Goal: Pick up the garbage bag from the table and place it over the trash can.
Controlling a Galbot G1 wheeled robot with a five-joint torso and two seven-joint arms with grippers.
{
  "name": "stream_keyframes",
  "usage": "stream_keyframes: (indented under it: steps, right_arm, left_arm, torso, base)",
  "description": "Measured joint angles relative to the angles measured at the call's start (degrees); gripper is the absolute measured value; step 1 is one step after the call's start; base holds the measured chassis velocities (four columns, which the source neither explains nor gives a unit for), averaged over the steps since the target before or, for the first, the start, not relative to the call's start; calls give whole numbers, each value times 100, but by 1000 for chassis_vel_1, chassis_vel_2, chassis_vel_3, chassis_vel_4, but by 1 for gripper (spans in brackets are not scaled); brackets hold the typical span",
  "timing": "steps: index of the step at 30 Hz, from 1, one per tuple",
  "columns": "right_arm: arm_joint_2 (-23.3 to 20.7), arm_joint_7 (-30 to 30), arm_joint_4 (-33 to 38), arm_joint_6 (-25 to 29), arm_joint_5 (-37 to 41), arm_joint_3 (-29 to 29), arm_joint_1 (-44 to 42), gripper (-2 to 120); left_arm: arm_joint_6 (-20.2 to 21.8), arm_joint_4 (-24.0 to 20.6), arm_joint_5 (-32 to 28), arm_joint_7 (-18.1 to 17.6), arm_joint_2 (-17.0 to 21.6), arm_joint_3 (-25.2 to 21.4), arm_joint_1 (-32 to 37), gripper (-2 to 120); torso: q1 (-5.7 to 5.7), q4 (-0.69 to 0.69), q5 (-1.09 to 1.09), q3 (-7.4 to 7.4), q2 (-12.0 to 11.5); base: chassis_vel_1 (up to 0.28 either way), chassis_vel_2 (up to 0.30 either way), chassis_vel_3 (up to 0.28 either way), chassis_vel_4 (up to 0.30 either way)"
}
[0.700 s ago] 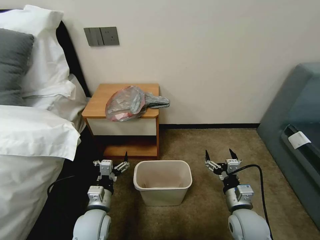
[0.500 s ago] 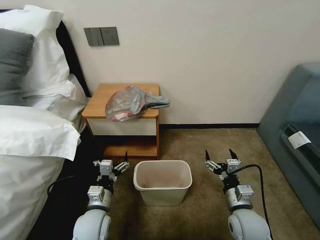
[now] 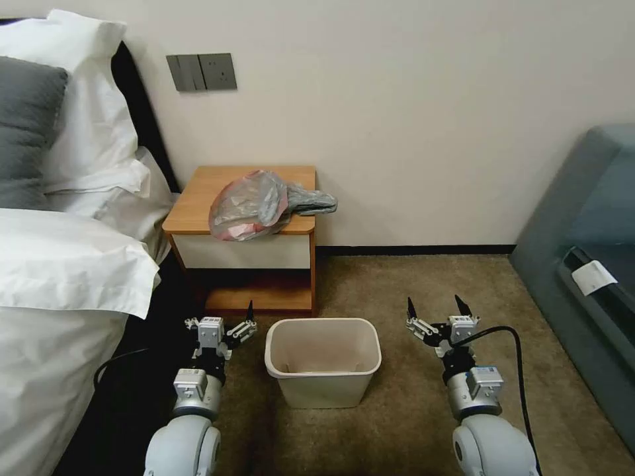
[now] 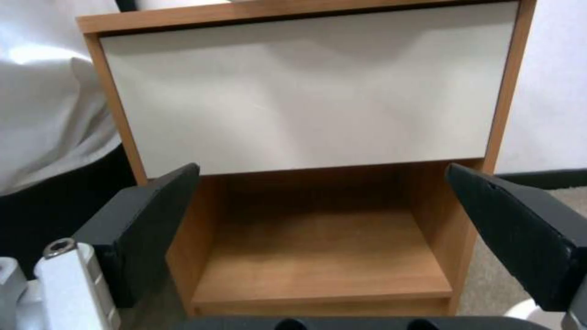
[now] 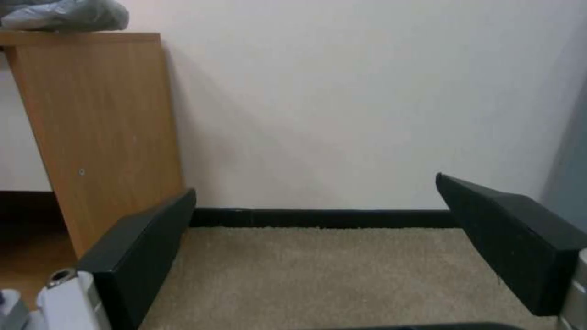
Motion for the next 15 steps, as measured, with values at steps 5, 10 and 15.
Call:
stream_keyframes:
  steps: [5, 10, 15]
  right_arm:
    - [0, 0, 0, 0, 0, 0, 0, 100]
    - [0, 0, 0, 0, 0, 0, 0, 100]
    - [0, 0, 0, 0, 0, 0, 0, 100]
  left_arm:
    - [0, 0, 0, 0, 0, 0, 0, 100]
    - [0, 0, 0, 0, 0, 0, 0, 100]
    - [0, 0, 0, 0, 0, 0, 0, 100]
  torso:
    - [0, 0, 0, 0, 0]
    - [0, 0, 0, 0, 0]
    - [0, 0, 0, 0, 0]
  base:
    - [0, 0, 0, 0]
    - [0, 0, 0, 0]
    - [0, 0, 0, 0]
